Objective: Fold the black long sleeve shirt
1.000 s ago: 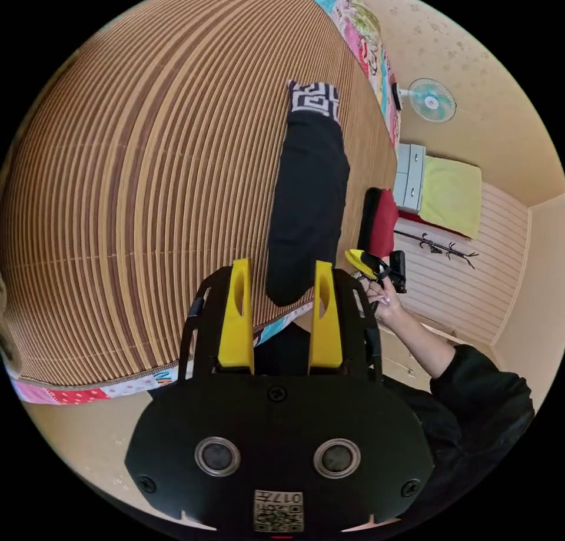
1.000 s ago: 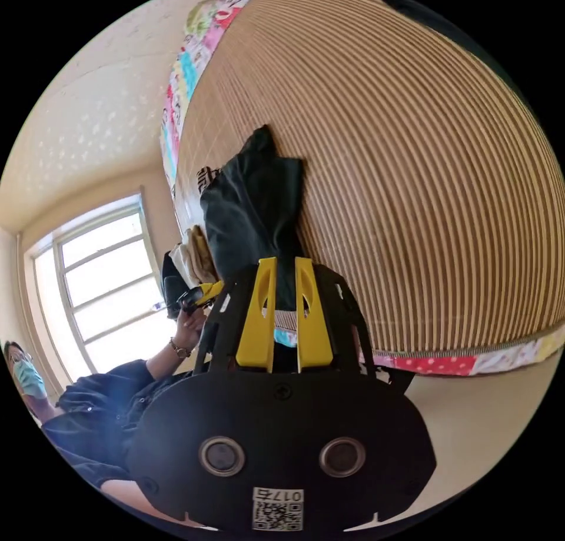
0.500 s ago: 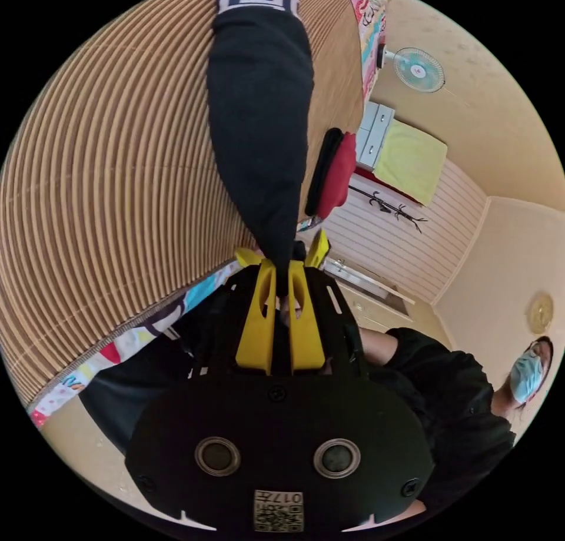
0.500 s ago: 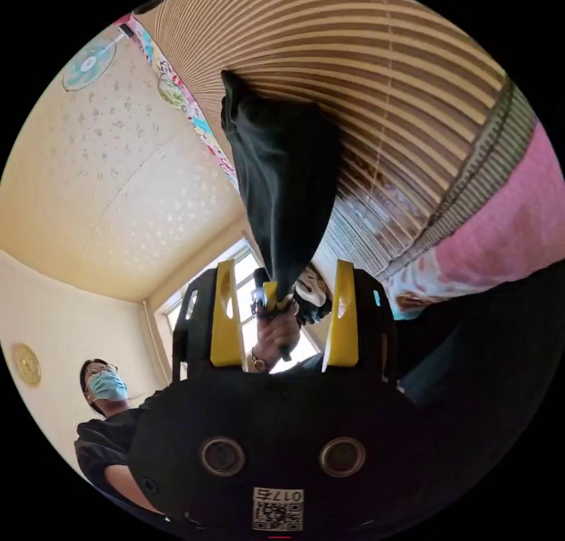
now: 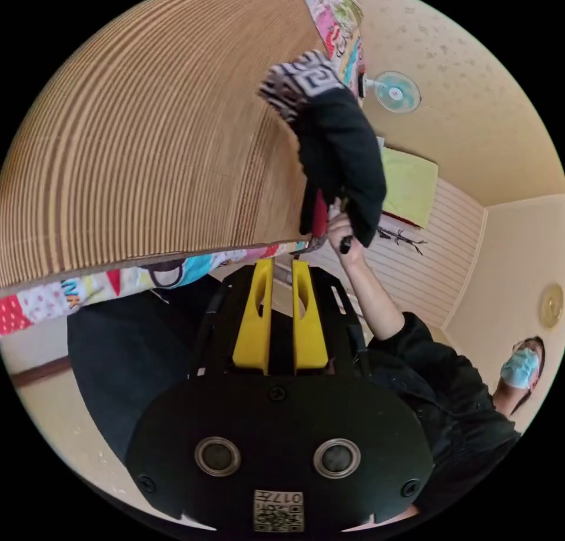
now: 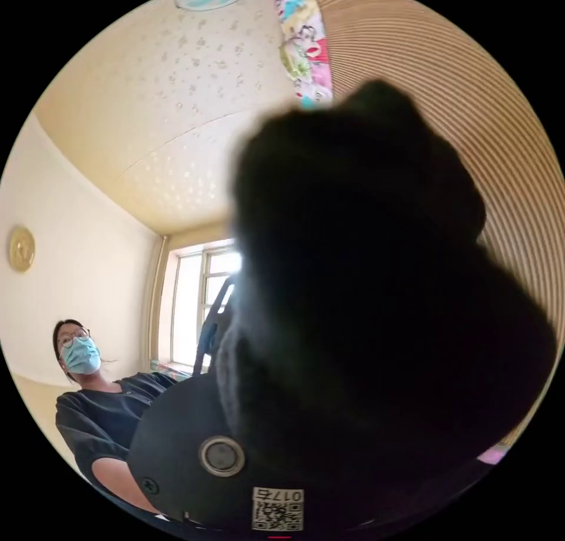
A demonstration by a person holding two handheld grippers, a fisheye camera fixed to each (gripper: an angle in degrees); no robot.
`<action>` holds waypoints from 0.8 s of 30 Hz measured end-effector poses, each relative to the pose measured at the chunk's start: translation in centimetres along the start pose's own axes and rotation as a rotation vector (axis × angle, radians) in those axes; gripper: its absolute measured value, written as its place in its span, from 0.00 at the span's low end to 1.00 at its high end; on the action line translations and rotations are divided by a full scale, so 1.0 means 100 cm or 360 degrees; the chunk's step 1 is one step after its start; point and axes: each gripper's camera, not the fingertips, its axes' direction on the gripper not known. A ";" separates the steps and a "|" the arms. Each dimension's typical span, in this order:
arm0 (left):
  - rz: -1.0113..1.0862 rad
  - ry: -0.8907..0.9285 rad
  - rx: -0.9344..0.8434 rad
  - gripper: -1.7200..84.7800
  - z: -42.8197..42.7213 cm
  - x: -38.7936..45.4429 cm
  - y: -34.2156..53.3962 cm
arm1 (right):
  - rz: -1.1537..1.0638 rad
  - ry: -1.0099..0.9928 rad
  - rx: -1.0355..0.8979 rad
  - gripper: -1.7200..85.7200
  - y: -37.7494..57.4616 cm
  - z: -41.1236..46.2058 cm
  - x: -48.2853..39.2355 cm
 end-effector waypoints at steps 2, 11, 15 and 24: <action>-0.0205 -0.0093 0.0165 0.08 -0.019 -0.022 0.012 | -0.0264 0.0047 -0.0070 0.19 -0.024 -0.030 -0.048; -0.0675 -0.0187 0.0583 0.08 -0.062 -0.097 0.109 | -0.0647 0.0692 0.0052 0.13 -0.049 -0.229 -0.151; -0.0852 -0.0281 0.0609 0.08 -0.062 -0.124 0.163 | -0.0023 0.1065 0.0615 0.10 0.009 -0.351 -0.098; -0.0996 -0.0229 0.0881 0.08 -0.050 -0.160 0.258 | 0.1282 0.0945 0.1372 0.04 0.357 -0.413 0.081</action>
